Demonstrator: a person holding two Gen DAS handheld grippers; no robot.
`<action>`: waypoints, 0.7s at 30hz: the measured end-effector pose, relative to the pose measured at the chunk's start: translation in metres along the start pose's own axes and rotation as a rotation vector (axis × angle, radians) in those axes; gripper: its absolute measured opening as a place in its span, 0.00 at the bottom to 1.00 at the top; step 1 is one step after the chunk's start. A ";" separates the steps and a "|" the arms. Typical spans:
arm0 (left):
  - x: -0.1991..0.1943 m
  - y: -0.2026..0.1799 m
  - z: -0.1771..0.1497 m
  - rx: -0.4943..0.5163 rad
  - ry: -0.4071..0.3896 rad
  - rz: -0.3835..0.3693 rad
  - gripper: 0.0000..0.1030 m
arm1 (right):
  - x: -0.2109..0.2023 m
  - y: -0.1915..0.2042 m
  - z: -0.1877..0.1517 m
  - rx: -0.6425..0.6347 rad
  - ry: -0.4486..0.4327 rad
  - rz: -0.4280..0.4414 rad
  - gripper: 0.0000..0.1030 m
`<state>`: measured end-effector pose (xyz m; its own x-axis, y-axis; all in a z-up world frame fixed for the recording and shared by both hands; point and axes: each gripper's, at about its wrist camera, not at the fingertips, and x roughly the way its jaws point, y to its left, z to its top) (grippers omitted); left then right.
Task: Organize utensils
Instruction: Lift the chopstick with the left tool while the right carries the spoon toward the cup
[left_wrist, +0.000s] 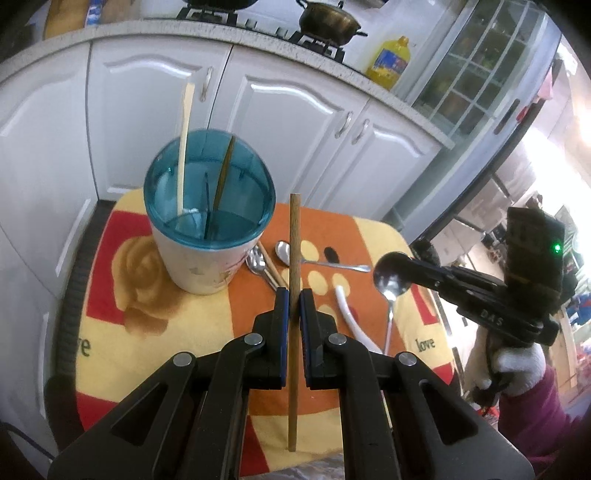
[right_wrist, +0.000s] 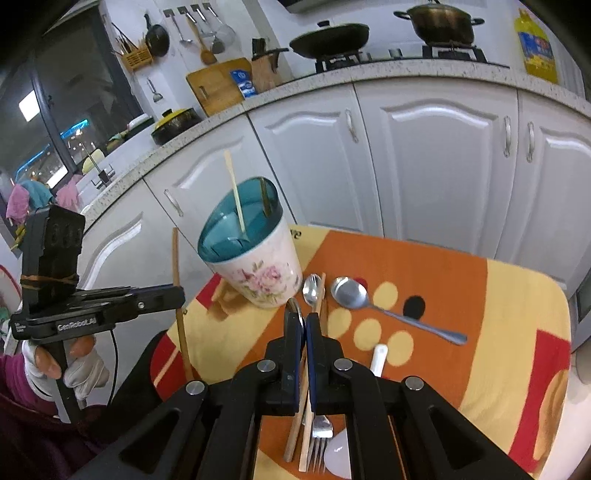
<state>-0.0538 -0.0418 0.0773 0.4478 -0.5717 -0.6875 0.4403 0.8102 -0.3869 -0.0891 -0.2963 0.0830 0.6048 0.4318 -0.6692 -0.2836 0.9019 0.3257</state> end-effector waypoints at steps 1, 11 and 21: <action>-0.004 0.000 0.001 0.001 -0.007 -0.003 0.04 | -0.002 0.003 0.003 -0.007 -0.008 -0.001 0.03; -0.054 0.005 0.040 0.006 -0.139 0.005 0.04 | -0.021 0.023 0.047 -0.063 -0.117 -0.018 0.03; -0.078 0.032 0.116 -0.011 -0.310 0.118 0.04 | -0.006 0.054 0.106 -0.138 -0.234 -0.086 0.03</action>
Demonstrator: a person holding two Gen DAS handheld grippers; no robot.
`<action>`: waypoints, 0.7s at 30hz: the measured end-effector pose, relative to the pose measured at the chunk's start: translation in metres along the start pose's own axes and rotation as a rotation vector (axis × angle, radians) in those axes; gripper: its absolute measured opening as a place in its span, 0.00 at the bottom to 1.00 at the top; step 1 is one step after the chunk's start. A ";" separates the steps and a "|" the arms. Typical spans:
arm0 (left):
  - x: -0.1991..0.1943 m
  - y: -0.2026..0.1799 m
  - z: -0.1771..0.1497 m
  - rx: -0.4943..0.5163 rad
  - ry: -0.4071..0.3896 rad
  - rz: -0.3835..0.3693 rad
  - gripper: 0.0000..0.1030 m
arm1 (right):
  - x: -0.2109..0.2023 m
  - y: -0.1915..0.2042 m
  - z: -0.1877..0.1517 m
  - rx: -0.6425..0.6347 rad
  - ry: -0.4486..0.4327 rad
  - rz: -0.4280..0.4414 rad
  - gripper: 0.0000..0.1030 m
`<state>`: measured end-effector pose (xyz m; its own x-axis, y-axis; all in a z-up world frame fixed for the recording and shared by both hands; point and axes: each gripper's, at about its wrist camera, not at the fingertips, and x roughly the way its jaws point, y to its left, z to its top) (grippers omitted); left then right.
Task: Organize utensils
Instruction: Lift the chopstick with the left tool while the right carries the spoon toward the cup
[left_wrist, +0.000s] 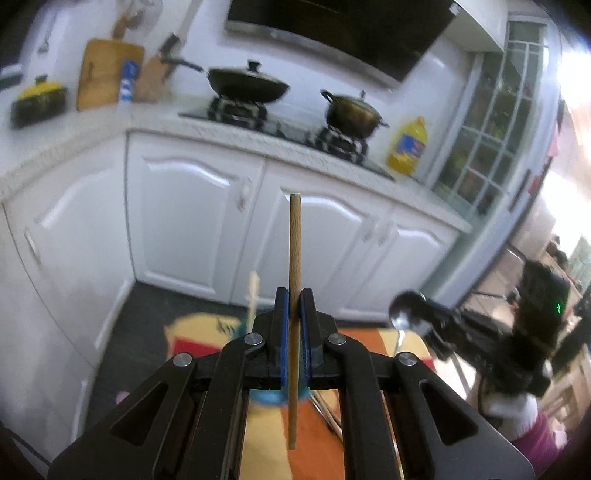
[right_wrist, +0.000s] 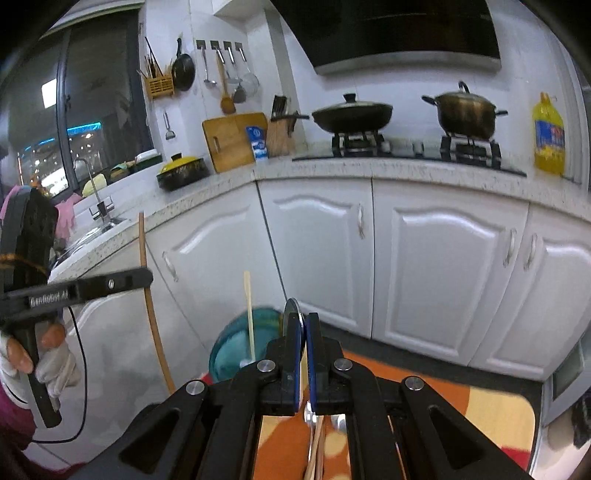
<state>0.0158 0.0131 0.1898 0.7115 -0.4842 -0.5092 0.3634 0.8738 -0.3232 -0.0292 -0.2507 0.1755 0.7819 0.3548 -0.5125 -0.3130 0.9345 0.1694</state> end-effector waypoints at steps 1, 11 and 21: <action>0.002 0.004 0.005 -0.002 -0.006 0.005 0.04 | 0.006 0.003 0.005 -0.007 -0.008 0.000 0.03; 0.037 0.023 0.035 -0.020 -0.040 0.078 0.04 | 0.048 0.005 0.023 -0.030 -0.008 -0.029 0.03; 0.054 0.015 0.036 0.035 -0.048 0.121 0.04 | 0.063 0.000 0.030 -0.044 0.004 -0.032 0.03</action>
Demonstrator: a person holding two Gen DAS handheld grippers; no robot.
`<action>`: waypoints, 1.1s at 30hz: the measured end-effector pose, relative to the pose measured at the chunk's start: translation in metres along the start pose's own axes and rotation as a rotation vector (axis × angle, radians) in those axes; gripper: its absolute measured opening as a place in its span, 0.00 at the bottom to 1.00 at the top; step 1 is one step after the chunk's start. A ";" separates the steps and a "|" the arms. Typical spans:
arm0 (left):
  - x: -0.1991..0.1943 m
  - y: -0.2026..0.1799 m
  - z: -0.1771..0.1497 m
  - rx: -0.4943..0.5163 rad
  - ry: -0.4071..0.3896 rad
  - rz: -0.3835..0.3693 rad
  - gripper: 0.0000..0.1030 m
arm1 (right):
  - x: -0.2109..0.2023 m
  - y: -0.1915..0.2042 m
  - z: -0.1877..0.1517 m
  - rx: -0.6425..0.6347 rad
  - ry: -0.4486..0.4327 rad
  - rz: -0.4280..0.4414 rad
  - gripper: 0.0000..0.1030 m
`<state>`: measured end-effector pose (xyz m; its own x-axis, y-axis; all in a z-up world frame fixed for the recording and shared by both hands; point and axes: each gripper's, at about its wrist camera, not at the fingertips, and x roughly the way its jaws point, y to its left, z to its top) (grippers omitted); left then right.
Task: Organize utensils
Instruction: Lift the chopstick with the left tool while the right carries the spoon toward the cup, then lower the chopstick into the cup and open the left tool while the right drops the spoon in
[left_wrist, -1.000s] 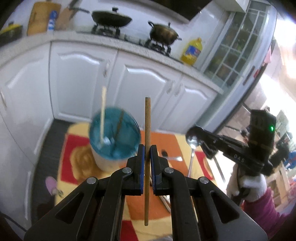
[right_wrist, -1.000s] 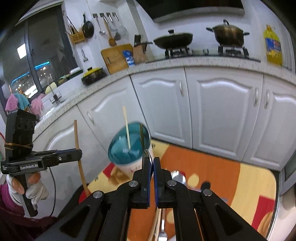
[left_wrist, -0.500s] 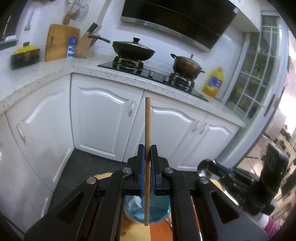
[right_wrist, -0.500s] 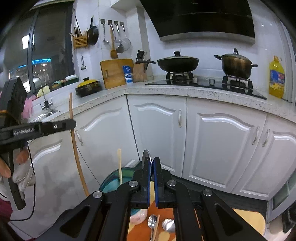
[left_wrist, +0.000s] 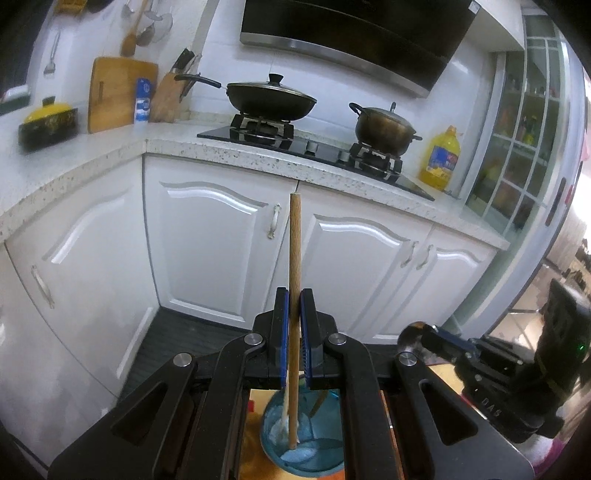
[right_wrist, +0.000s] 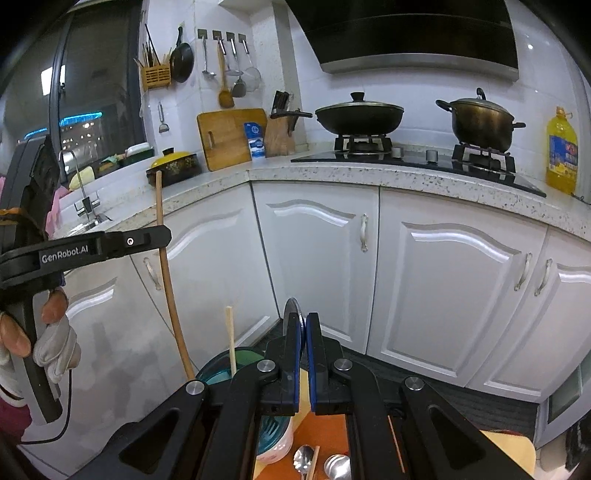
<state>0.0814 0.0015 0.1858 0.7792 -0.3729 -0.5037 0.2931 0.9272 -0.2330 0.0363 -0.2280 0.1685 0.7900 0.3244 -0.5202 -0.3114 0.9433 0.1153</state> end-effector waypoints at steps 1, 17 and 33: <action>0.001 -0.001 0.000 0.008 -0.003 0.009 0.04 | 0.001 -0.001 0.001 0.000 -0.001 -0.002 0.03; 0.020 0.002 -0.003 0.015 -0.005 0.033 0.04 | 0.024 -0.001 0.010 -0.018 -0.003 -0.028 0.03; 0.038 0.007 -0.020 -0.013 0.029 0.021 0.04 | 0.049 0.018 0.001 -0.124 -0.025 -0.104 0.03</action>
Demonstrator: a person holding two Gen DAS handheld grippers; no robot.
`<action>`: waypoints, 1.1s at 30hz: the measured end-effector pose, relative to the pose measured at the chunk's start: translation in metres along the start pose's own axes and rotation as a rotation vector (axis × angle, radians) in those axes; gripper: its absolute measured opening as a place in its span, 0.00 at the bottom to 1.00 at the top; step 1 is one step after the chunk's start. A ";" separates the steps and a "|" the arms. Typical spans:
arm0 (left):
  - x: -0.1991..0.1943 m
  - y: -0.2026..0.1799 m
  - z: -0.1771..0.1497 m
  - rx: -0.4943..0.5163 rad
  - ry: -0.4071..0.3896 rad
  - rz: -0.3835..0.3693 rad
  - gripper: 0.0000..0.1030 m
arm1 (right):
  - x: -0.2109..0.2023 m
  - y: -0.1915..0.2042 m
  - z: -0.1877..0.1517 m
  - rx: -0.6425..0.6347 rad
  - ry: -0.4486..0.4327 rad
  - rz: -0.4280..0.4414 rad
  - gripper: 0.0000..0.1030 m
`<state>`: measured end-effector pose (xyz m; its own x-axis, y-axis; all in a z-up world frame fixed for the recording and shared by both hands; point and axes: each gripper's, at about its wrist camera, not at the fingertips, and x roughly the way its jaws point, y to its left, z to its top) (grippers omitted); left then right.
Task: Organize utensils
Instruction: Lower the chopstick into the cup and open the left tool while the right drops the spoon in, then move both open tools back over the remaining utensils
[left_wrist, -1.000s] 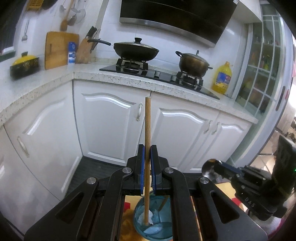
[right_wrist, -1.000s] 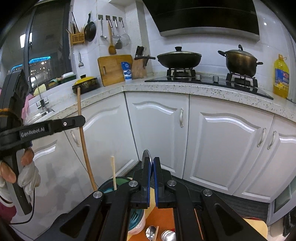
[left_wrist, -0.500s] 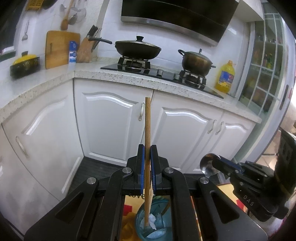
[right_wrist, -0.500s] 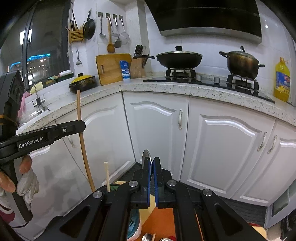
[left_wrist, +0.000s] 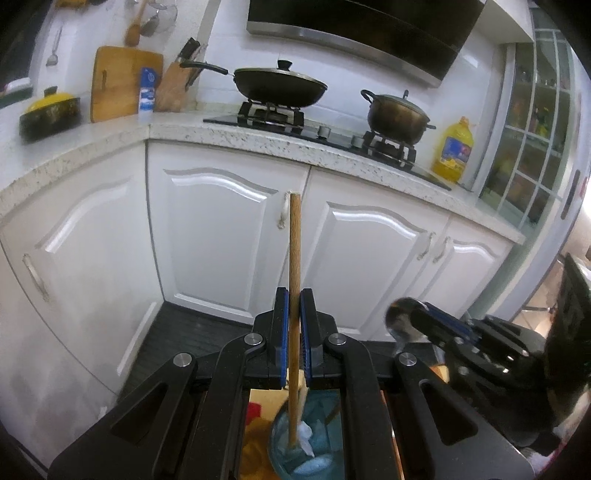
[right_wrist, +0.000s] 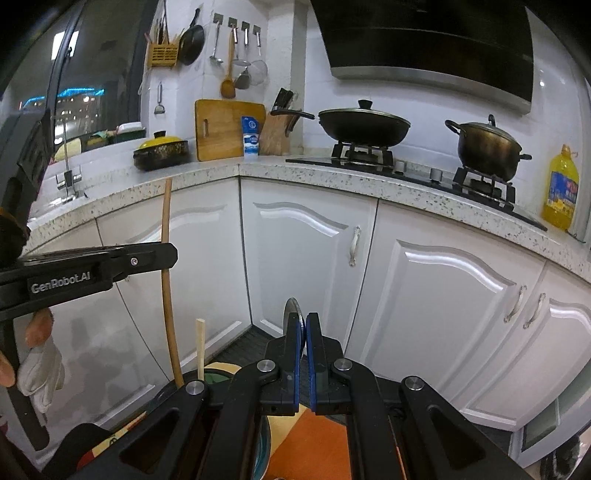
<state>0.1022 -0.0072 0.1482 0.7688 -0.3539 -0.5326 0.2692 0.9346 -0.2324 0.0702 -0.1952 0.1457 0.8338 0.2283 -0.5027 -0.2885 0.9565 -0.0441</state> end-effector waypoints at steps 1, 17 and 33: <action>0.000 -0.001 -0.003 0.003 0.006 -0.004 0.04 | 0.001 0.002 -0.001 -0.010 0.000 -0.004 0.03; 0.013 -0.010 -0.044 -0.003 0.099 0.008 0.04 | 0.012 0.014 -0.041 0.020 0.136 0.095 0.05; -0.009 -0.006 -0.055 -0.053 0.119 -0.002 0.43 | -0.011 -0.005 -0.056 0.165 0.153 0.149 0.23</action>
<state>0.0619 -0.0116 0.1097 0.6928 -0.3607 -0.6245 0.2373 0.9317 -0.2748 0.0361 -0.2123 0.1027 0.7031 0.3509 -0.6184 -0.3116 0.9338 0.1756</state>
